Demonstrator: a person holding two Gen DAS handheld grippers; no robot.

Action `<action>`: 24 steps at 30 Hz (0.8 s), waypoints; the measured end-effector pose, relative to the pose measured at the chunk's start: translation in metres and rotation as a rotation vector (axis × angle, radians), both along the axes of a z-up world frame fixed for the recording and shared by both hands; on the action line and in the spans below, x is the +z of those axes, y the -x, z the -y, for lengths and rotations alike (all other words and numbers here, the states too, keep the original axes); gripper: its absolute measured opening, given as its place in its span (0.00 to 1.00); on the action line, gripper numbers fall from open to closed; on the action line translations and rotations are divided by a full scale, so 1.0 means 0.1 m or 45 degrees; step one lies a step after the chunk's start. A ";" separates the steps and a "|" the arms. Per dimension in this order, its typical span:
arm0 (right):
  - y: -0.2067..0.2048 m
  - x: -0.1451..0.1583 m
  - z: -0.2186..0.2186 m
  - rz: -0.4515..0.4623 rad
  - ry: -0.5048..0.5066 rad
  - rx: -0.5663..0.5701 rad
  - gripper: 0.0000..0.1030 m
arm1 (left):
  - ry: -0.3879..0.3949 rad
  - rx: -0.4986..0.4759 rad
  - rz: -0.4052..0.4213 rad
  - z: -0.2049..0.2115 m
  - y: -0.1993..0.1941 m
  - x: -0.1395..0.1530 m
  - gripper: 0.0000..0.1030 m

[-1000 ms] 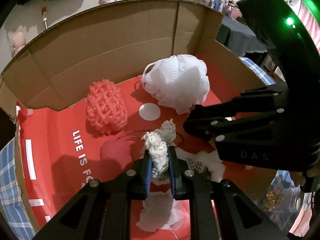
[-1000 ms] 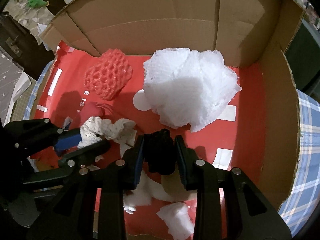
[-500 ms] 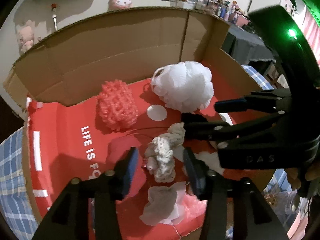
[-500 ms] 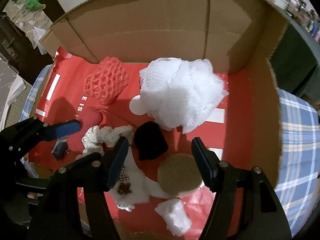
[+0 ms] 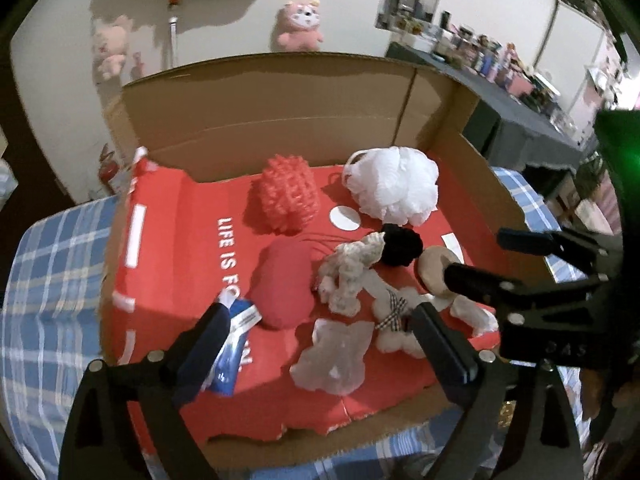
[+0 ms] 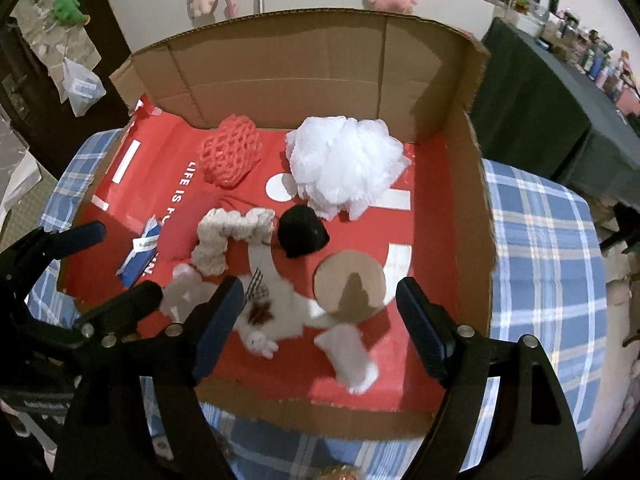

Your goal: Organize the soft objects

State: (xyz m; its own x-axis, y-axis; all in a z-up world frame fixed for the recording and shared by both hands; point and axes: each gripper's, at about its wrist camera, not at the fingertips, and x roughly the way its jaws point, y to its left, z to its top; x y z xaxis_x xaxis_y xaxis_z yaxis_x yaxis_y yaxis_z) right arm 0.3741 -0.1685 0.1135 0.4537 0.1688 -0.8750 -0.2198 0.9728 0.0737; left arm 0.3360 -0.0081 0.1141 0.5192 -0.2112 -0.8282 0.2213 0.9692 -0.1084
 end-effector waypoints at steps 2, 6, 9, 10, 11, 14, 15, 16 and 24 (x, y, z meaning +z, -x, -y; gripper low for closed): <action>0.09 0.01 0.04 0.005 -0.001 -0.004 0.77 | 0.007 0.032 0.004 -0.03 0.06 0.00 0.95; 0.19 -0.05 0.01 0.008 0.015 -0.009 0.77 | -0.013 0.073 0.026 -0.06 0.17 0.01 0.98; 0.23 -0.12 -0.02 0.003 0.001 -0.017 0.77 | -0.037 0.085 0.039 -0.06 0.26 0.01 0.98; 0.25 -0.13 -0.02 0.004 0.000 -0.017 0.77 | -0.038 0.086 0.041 -0.06 0.28 0.00 0.98; 0.27 -0.14 -0.02 0.003 0.001 -0.016 0.77 | -0.039 0.086 0.040 -0.06 0.29 -0.01 0.98; 0.31 -0.19 -0.03 -0.003 0.004 -0.020 0.77 | -0.049 0.096 0.033 -0.06 0.32 -0.06 0.98; 0.32 -0.20 -0.04 -0.005 0.004 -0.018 0.77 | -0.051 0.099 0.033 -0.06 0.33 -0.08 0.98; 0.33 -0.21 -0.05 -0.003 0.005 -0.015 0.77 | -0.057 0.103 0.029 -0.06 0.34 -0.10 0.98; 0.33 -0.28 -0.05 -0.004 0.010 -0.036 0.77 | -0.051 0.121 -0.001 -0.11 0.38 -0.22 0.98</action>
